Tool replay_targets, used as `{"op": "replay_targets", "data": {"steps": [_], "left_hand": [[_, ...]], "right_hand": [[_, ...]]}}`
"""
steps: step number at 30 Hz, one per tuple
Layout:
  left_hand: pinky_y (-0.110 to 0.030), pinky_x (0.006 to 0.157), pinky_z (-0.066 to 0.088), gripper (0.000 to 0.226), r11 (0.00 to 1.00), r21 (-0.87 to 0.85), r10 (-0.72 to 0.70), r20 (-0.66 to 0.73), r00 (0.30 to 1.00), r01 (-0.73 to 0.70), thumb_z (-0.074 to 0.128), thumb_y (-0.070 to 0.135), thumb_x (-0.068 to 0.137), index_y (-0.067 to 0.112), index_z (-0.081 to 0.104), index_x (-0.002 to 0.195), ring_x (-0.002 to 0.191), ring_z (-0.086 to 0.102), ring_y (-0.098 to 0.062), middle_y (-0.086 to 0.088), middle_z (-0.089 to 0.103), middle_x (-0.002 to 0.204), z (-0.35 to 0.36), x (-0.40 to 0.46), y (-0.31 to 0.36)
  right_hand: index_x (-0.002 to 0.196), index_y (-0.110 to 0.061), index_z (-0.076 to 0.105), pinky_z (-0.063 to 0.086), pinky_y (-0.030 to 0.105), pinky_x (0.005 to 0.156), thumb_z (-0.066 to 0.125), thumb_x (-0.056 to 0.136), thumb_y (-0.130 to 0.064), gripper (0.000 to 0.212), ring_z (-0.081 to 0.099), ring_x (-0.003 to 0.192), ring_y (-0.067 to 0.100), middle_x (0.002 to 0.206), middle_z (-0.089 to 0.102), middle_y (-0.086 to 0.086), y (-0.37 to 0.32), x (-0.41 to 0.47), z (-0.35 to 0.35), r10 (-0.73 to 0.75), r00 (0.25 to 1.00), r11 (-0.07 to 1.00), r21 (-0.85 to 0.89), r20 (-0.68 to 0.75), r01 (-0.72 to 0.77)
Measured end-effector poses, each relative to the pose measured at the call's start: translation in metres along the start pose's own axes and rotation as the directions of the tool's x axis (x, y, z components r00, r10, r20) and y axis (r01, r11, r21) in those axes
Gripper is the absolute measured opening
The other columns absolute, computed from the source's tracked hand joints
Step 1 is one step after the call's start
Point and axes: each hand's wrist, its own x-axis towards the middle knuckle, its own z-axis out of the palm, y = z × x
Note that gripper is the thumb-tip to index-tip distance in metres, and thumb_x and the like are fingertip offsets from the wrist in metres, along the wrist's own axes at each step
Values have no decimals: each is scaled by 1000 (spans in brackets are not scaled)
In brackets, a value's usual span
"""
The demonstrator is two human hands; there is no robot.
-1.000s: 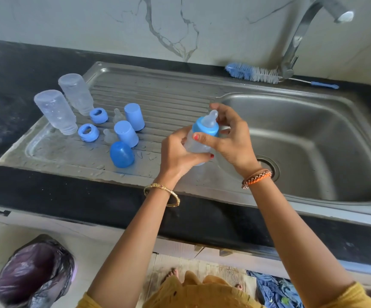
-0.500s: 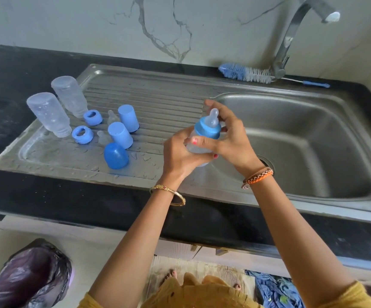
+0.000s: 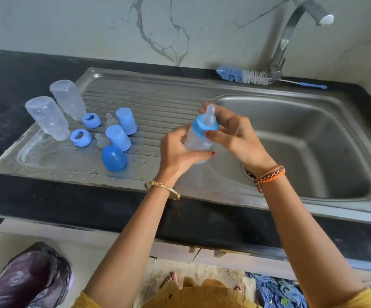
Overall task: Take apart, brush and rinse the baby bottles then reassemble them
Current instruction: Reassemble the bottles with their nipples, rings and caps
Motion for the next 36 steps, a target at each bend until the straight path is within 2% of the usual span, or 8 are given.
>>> {"op": "replay_targets", "data": {"steps": [6,11,14,18,22,26,29,36], "left_hand": [[-31,69,55,46,996,-84,6,-5,1000,-7,80,36,40,40,64,84,75,65,-7,11,69,76,8,-8,4],[-31,78,54,46,997,-64,49,251,967,-34,82,36,38,37,66,81,81,65,-8,11,70,80,-5,2,7],[-25,75,52,45,993,-107,91,415,905,-51,84,30,39,32,66,81,79,63,-4,14,68,76,-10,1,13],[-18,60,44,43,997,80,8,92,996,-16,90,26,44,26,66,80,66,56,-6,17,58,64,8,-5,16],[-16,54,40,46,986,166,28,-157,987,-1,83,39,45,20,69,85,63,59,-10,11,61,67,22,-18,14],[-23,69,49,43,997,-61,57,230,972,-44,82,37,36,31,68,76,71,60,-3,15,66,69,-2,-6,23],[-21,73,49,40,980,-201,108,517,849,-2,83,24,40,25,70,77,76,62,-4,12,70,74,-17,0,29],[-30,62,52,44,1000,0,-3,5,1000,3,75,46,38,29,68,77,66,63,-8,9,67,66,20,-15,20]], "right_hand": [[106,-17,62,39,5,67,84,62,-32,52,54,74,-11,90,62,-14,5,0,15,-62,952,974,-228,-299,-9],[127,-21,47,41,16,95,81,57,-24,77,51,115,1,129,51,-6,-7,5,-11,-69,991,989,-125,111,83],[127,-15,46,48,18,84,71,67,-3,66,59,106,4,113,61,-1,-14,7,-20,-29,937,999,-6,347,33],[104,-8,59,49,16,68,66,71,-1,35,60,69,1,79,60,-1,-4,5,4,14,1000,995,94,-6,-14],[105,-18,57,50,23,78,71,72,-15,36,60,80,1,94,64,-3,3,1,23,21,973,999,-20,-232,-27],[129,-10,42,43,16,91,76,61,-8,76,50,114,-3,127,51,3,-13,5,-18,-126,988,991,65,87,121],[122,-9,48,48,18,83,70,66,4,62,59,106,2,112,61,0,-23,5,-28,-124,966,991,74,225,110],[112,-13,55,52,27,76,64,77,-9,36,63,77,2,71,65,-14,-8,6,13,-100,950,995,-46,-296,90]]}}
